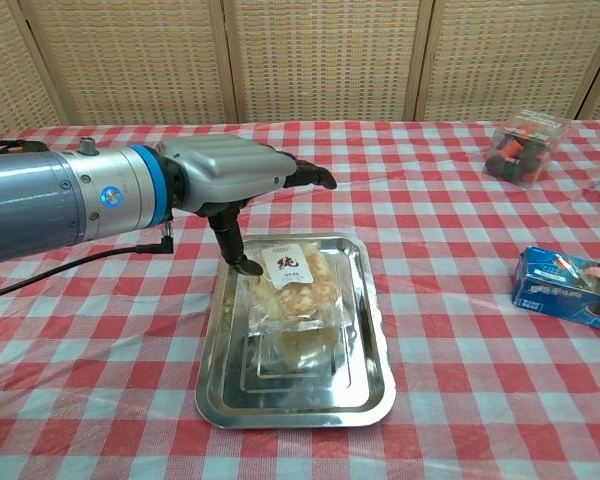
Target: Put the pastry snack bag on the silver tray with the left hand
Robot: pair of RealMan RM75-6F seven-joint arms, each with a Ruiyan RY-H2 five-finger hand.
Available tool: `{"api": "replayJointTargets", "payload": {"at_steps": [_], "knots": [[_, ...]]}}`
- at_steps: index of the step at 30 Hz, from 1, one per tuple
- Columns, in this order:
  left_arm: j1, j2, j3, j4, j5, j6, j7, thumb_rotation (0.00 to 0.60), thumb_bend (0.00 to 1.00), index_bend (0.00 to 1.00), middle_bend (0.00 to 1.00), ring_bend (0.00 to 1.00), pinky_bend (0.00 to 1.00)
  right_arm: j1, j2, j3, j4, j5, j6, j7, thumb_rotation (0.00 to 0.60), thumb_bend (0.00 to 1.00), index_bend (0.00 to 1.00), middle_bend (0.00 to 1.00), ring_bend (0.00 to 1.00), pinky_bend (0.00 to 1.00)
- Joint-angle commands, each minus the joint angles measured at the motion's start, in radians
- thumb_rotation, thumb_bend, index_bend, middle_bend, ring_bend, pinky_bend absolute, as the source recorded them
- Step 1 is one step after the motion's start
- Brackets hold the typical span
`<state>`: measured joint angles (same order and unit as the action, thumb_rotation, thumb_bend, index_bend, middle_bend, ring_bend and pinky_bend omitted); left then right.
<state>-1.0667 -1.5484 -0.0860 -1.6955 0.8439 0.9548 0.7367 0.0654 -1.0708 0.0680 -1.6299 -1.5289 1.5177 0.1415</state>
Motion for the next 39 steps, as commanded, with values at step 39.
{"api": "replayJointTargets", "payload": {"at_steps": [39], "knots": [[0.741, 0.327, 0.284, 0.008, 0.442, 0.667, -0.432, 0.600, 0.01, 0.00, 0.00, 0.00, 0.00, 0.004, -0.034, -0.002, -0.011, -0.006, -0.002, -0.122, 0.600, 0.06, 0.00, 0.00, 0.00, 0.00]]}}
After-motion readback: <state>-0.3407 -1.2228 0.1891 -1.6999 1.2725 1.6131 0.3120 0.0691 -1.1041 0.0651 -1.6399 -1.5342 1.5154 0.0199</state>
